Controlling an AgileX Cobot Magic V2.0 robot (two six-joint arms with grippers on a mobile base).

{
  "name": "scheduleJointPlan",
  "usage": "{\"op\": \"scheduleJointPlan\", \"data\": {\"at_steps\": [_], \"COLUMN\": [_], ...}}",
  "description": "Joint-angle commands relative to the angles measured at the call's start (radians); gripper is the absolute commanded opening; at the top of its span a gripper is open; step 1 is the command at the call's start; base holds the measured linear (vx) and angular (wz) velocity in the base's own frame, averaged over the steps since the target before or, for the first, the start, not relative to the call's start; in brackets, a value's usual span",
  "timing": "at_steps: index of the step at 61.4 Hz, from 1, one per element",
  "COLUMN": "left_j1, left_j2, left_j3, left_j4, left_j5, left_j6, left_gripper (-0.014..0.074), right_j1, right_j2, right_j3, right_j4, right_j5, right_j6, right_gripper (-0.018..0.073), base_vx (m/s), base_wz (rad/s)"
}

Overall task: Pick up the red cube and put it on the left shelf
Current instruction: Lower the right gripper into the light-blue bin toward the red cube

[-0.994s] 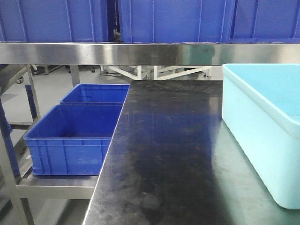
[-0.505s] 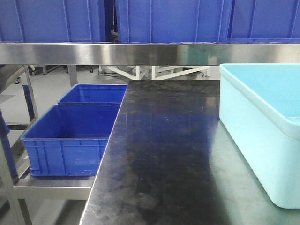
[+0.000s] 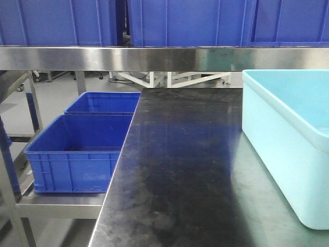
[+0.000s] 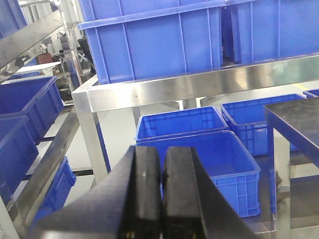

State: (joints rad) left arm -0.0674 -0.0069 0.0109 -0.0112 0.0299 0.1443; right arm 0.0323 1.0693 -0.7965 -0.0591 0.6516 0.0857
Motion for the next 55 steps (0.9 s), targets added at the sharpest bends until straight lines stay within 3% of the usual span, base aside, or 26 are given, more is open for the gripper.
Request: {"op": "scheduleJointPlan", "data": {"at_steps": [1,55], "left_j1": [-0.001,-0.001], "left_j2": [0.008,0.008], "left_j3": [0.022,0.022], "left_j4": [-0.005,-0.005], "left_j5": [-0.091,-0.091], "left_j6": [0.001,0.001], "left_gripper": [0.0106,0.0106], "right_j1": [0.001,0.001], "right_j2": [-0.002,0.126], "right_j3": [-0.041,-0.042], "right_j4": [-0.021,-0.049], "right_j5": [-0.040,-0.110], "right_j6": [0.001,0.001], "right_gripper": [0.0555,0.0552], "base_vx": [0.00,0.00], "base_wz": [0.00,0.00]}}
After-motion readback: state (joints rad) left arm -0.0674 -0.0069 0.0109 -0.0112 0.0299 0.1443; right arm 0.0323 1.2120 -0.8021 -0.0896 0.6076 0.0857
